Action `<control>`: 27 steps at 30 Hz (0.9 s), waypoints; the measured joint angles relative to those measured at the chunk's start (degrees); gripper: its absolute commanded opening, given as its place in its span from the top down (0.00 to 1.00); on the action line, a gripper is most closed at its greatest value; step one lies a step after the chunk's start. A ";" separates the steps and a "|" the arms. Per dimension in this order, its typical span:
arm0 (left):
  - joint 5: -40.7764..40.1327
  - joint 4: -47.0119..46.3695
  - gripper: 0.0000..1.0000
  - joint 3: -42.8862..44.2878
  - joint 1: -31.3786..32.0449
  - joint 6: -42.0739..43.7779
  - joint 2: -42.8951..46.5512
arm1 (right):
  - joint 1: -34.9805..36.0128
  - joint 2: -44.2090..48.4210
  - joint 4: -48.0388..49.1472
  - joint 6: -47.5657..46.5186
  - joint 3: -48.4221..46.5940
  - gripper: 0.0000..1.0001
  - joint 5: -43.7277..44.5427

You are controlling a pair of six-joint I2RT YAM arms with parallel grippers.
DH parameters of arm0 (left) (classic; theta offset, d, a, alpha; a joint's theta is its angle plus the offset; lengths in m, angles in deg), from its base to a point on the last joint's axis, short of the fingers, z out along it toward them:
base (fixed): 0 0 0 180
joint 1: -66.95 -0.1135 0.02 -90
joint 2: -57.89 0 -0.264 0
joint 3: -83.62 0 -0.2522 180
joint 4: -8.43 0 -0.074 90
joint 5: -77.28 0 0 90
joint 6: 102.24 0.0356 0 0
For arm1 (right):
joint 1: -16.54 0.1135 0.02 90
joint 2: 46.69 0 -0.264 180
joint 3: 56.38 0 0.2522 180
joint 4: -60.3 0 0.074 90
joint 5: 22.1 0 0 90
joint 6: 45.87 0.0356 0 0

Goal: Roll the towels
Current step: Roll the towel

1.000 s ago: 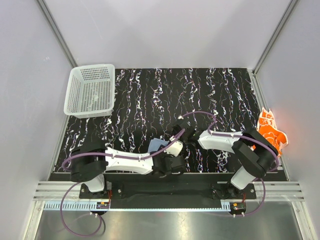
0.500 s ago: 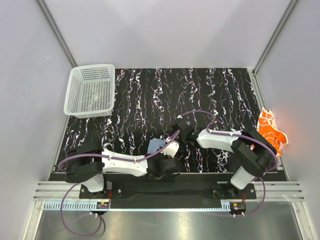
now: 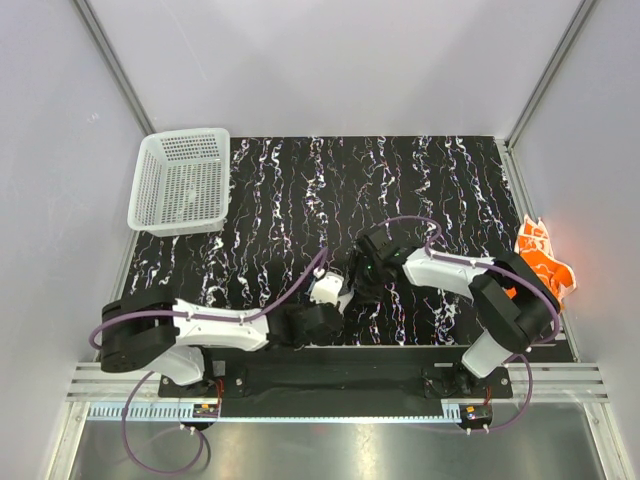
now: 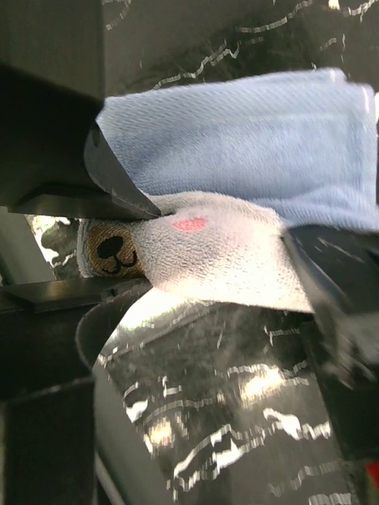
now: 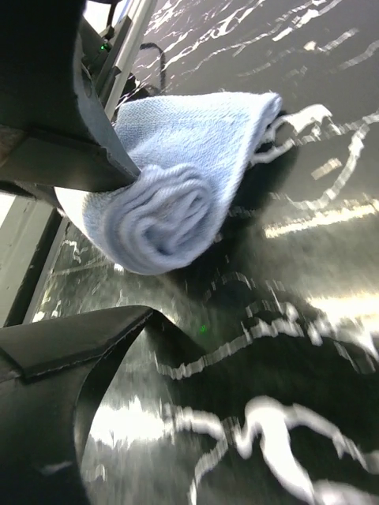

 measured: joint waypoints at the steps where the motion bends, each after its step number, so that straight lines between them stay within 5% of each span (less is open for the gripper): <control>1: 0.57 -0.74 0.84 -0.46 -0.28 0.00 0.55 | -0.96 0.02 -0.52 -0.50 0.00 0.36 -0.55; 19: 8.35 -2.62 0.86 -4.20 -1.86 0.35 5.57 | -14.71 0.17 -10.38 -8.31 -4.44 0.27 5.49; 27: 18.27 -11.98 0.99 -11.13 -8.07 -1.40 9.92 | -14.71 10.64 -7.02 -6.69 2.21 0.27 4.11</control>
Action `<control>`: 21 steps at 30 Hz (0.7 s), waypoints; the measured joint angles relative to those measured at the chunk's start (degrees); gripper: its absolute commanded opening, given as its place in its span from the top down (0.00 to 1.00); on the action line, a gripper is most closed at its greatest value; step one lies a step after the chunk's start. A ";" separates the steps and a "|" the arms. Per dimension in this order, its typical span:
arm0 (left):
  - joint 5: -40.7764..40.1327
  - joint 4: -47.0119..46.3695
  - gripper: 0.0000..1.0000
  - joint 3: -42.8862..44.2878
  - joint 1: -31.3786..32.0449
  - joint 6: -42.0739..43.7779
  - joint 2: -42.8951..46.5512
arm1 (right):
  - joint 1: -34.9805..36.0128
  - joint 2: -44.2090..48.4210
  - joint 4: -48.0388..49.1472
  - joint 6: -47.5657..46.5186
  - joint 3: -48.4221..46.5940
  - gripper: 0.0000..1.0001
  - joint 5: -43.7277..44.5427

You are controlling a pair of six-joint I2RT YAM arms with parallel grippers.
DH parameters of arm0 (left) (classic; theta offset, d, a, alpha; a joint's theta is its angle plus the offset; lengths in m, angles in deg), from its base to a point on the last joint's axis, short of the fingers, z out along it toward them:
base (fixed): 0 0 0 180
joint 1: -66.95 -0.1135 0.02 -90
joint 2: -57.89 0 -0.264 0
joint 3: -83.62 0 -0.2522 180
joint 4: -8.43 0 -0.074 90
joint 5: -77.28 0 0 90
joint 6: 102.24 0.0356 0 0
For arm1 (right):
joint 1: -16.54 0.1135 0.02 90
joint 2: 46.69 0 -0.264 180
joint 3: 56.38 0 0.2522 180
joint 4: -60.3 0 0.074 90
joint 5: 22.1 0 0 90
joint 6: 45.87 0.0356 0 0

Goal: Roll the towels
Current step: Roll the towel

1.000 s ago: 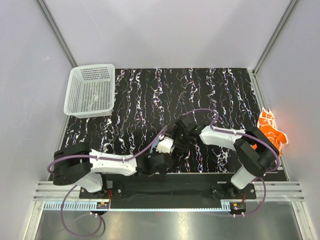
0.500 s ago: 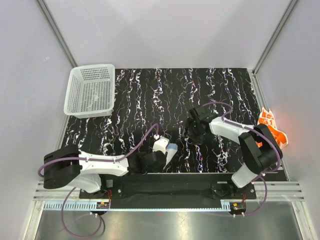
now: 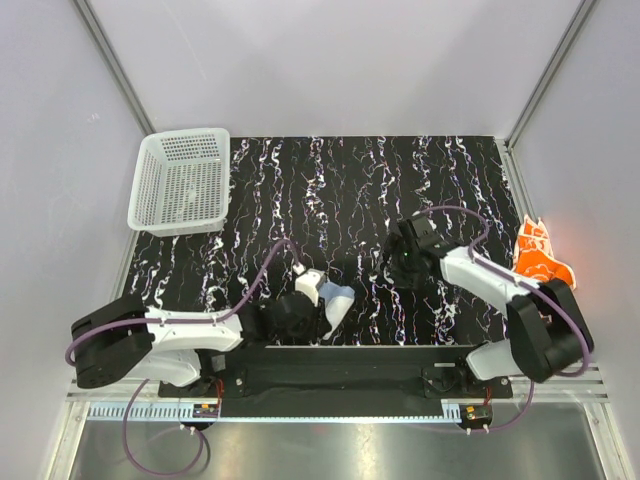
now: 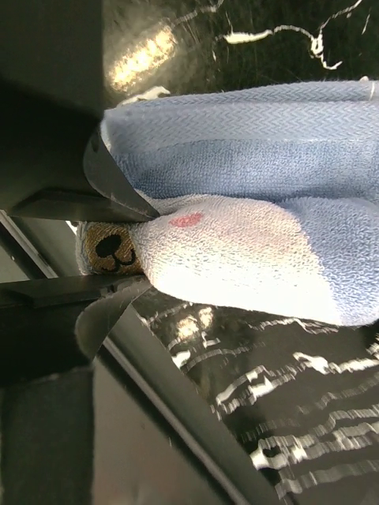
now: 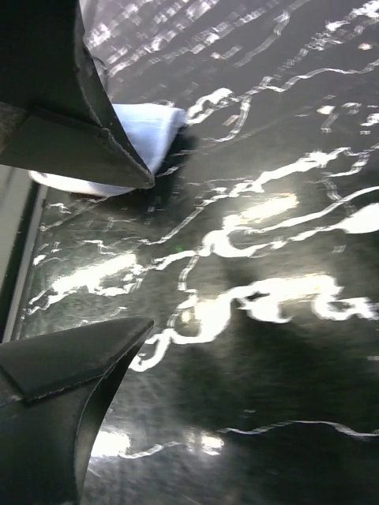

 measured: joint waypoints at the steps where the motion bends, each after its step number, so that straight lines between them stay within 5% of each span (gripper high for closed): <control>1: 1.90 -2.27 1.00 -1.33 -1.42 -0.76 0.39 | 0.02 1.97 1.01 0.61 1.95 0.27 -0.66; 9: 11.19 -13.40 1.00 -7.08 -7.78 -6.05 1.11 | 7.63 10.88 13.57 6.10 15.50 0.25 -4.59; 21: 20.22 -33.42 1.00 -17.75 -15.32 -17.22 -0.83 | 17.81 -0.76 32.81 12.02 15.56 0.26 -6.97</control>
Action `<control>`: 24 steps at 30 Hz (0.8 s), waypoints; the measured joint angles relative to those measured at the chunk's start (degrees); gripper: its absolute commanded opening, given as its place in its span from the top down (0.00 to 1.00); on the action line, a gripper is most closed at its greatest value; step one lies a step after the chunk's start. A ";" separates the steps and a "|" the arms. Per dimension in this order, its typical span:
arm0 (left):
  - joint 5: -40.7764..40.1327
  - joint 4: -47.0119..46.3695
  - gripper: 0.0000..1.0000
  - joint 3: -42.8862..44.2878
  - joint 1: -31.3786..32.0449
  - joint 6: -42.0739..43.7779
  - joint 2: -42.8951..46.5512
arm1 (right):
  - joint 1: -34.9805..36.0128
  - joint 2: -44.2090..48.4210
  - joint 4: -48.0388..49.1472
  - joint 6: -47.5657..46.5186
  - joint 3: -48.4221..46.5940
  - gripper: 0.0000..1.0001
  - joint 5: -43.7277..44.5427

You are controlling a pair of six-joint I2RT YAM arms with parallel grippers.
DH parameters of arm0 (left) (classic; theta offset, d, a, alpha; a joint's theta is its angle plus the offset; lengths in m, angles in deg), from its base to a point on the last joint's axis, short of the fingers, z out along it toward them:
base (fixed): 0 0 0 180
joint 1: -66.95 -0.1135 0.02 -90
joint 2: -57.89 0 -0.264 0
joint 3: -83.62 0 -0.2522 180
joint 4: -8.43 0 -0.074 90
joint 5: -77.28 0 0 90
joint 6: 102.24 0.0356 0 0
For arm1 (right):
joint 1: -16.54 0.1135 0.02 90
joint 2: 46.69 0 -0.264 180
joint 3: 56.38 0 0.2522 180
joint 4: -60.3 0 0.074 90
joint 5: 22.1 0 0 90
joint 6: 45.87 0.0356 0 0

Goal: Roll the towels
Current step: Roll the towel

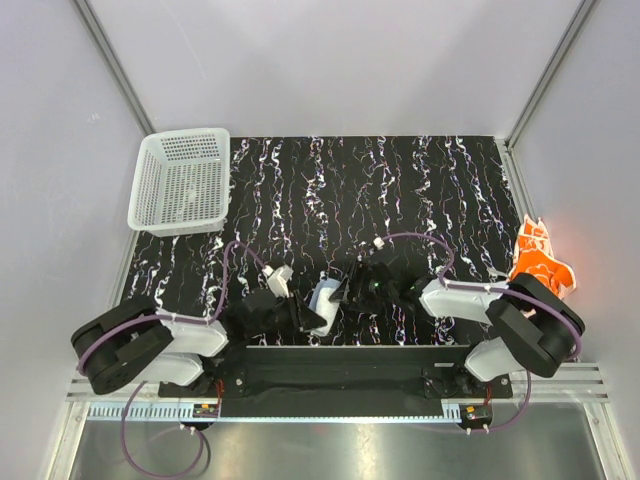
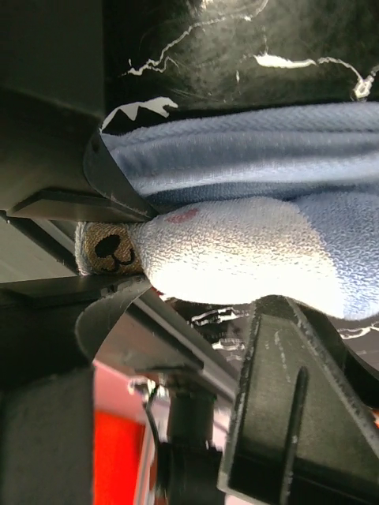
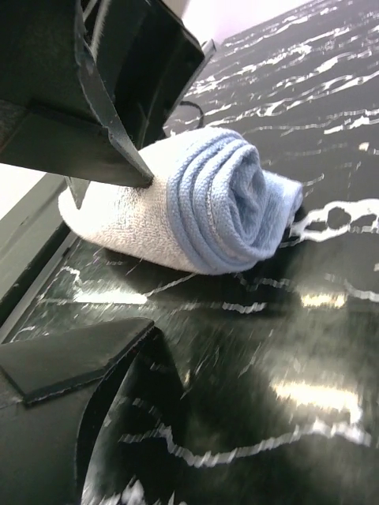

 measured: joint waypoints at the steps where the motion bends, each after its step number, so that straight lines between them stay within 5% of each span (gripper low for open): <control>1: 1.03 -2.51 1.00 -0.72 -0.79 -1.01 -1.14 | 0.31 -0.57 0.59 0.11 -0.20 0.26 0.02; 12: 13.46 -30.42 1.00 -3.45 -8.09 -8.83 -21.40 | 2.69 -3.28 4.46 2.01 -0.87 0.32 1.16; 19: 17.77 -40.37 0.99 -3.65 -9.90 -12.35 -30.03 | 4.94 -6.49 6.62 2.97 -2.45 0.64 2.40; 24: 19.45 -43.21 0.82 -3.63 -10.82 -13.94 -32.74 | 5.31 -8.20 7.17 3.13 -3.41 0.77 2.51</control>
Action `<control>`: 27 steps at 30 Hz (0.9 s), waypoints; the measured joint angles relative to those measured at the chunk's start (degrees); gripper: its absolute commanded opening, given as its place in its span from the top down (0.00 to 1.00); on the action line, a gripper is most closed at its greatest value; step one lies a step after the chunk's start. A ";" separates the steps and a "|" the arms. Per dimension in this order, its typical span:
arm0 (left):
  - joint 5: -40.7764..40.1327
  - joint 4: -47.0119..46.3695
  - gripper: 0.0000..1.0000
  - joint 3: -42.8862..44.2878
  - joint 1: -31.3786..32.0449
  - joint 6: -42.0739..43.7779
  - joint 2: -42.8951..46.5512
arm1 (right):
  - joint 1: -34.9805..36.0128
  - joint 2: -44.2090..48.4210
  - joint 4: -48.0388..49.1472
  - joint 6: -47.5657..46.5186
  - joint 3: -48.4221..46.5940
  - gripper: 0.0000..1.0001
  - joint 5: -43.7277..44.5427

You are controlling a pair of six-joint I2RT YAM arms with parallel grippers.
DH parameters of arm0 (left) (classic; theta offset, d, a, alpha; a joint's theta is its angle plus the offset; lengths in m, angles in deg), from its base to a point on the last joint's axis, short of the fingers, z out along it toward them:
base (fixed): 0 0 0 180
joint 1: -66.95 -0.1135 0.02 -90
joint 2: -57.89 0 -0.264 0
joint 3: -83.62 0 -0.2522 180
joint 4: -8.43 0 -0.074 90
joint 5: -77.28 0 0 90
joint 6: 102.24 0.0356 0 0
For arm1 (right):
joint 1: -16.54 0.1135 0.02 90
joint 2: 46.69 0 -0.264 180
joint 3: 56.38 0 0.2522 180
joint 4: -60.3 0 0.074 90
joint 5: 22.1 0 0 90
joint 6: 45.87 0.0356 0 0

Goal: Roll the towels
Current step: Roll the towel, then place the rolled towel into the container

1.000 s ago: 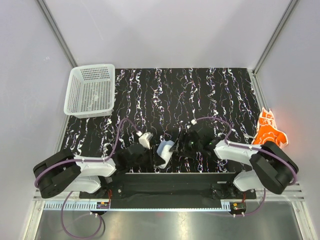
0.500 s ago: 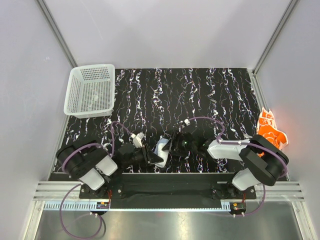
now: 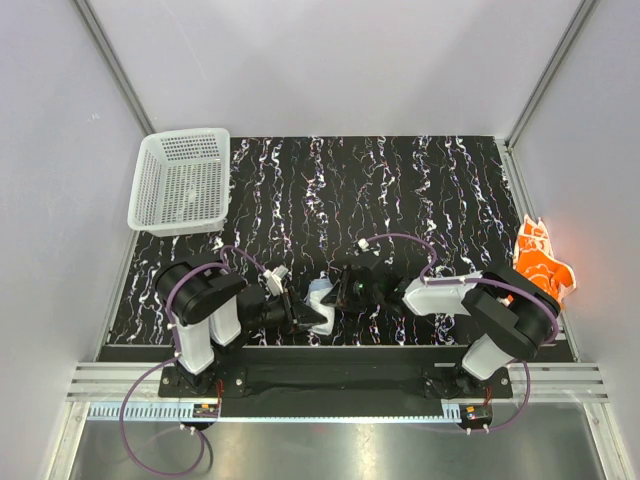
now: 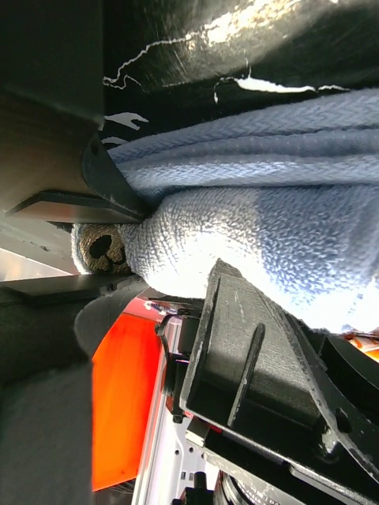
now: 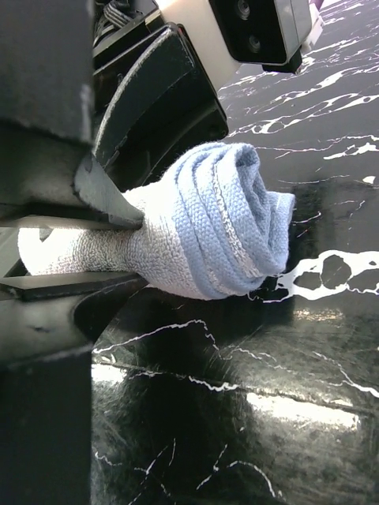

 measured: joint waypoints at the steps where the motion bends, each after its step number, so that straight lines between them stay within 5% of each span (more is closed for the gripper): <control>1: 0.15 -0.09 0.77 0.00 -0.11 -0.07 -0.09 | 0.02 -0.11 -0.13 0.07 -0.20 0.78 0.02; 12: 0.00 9.64 0.37 0.26 -0.02 4.94 8.94 | 0.83 -0.20 -6.29 -0.13 -3.67 0.83 2.01; 27: -11.65 61.96 0.30 11.17 0.79 21.44 37.03 | 3.80 -1.77 -18.75 -1.11 -11.89 0.83 7.28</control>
